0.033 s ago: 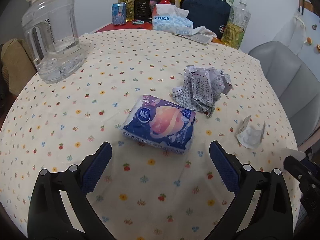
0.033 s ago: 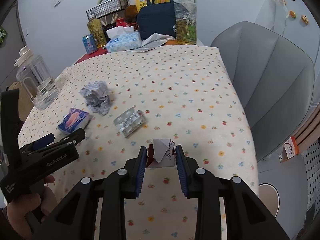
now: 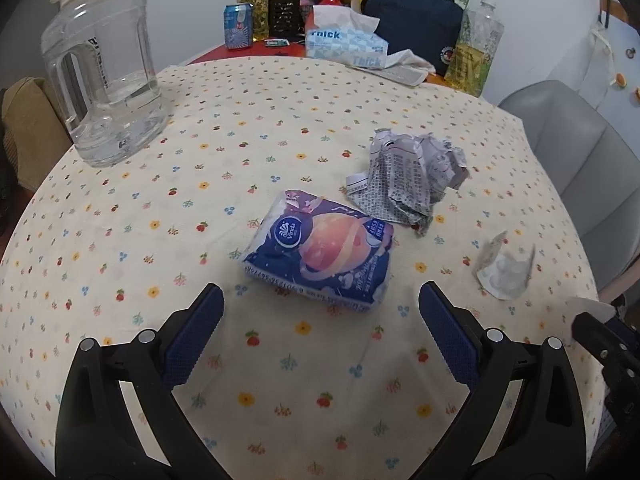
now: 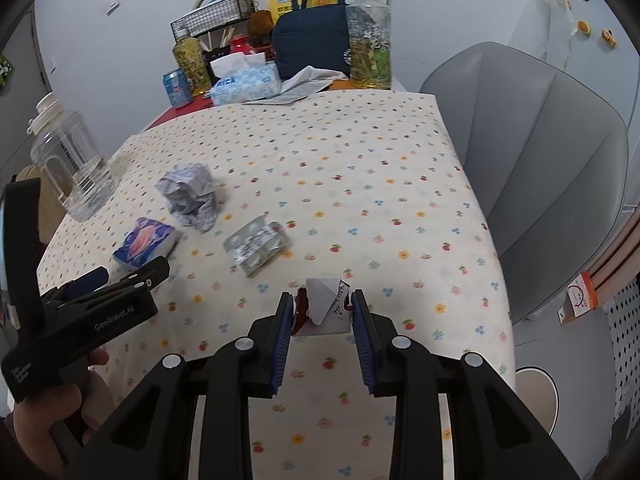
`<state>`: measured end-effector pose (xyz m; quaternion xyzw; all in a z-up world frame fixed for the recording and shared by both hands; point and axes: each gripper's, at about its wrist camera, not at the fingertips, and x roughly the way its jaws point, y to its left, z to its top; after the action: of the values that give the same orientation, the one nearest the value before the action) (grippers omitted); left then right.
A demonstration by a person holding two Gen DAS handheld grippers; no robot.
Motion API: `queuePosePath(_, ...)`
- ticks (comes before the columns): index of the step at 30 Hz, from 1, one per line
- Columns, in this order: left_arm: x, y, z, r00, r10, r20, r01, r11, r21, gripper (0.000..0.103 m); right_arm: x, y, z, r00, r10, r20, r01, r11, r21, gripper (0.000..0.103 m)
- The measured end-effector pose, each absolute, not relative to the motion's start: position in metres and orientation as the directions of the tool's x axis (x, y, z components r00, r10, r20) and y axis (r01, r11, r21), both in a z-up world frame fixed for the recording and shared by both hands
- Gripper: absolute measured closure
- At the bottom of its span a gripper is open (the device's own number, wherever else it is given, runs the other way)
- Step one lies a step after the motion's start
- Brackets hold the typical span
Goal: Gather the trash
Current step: 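Close the left tool on the blue tissue packet while the right tool holds the wrapper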
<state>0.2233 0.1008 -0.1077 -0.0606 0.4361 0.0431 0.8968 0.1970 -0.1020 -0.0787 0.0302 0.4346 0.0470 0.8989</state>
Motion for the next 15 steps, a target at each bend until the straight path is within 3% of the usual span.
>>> queuePosePath(9,0.234,0.105,-0.108,0.625,0.077,-0.777,-0.16,0.987,-0.031,0.007,0.204,-0.11,-0.085,0.609,0.112,-0.785,-0.045,0.993,0.107,0.073)
queuePosePath(11,0.234,0.105,-0.107,0.629,0.065,-0.774,-0.154,0.987,-0.042,0.027,0.204,-0.11,-0.085,0.609,0.112,-0.785,-0.045,0.993,0.107,0.073)
queuePosePath(12,0.236,0.104,-0.108,0.624,0.071,-0.778,-0.156,0.987,-0.035,0.028,0.204,-0.111,-0.086,0.608,0.111,-0.786,-0.044,0.993,0.106,0.073)
queuePosePath(14,0.234,0.103,-0.107,0.625,0.068,-0.778,-0.15,0.988,-0.034,0.043,0.203,-0.112,-0.085,0.61,0.108,-0.785,-0.043,0.994,0.104,0.073)
queuePosePath(15,0.233,0.102,-0.107,0.624,0.065,-0.779,-0.145,0.989,-0.033,0.045,0.202,-0.112,-0.084,0.613,0.107,-0.783,-0.042,0.994,0.103,0.073)
